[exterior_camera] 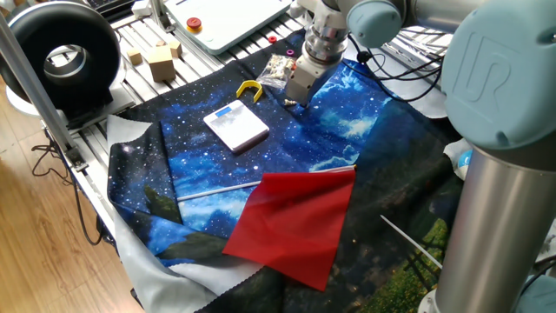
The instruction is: Remove the object from the scale
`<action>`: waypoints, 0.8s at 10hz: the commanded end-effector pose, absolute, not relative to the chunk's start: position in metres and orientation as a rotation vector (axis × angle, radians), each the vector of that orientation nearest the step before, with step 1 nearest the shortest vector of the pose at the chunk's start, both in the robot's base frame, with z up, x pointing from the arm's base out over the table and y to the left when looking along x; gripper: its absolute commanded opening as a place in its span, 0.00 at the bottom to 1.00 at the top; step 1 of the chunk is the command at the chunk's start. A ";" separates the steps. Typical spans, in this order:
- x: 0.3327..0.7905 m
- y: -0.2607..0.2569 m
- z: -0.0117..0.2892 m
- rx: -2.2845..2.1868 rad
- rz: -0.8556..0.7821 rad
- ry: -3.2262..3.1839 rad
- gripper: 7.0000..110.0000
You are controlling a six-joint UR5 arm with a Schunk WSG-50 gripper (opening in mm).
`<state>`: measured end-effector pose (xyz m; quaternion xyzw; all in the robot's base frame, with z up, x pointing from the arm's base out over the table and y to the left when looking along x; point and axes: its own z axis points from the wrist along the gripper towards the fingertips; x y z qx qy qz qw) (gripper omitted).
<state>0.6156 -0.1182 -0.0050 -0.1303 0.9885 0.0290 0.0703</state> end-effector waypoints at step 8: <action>0.617 -0.118 0.042 -0.422 0.024 3.020 0.36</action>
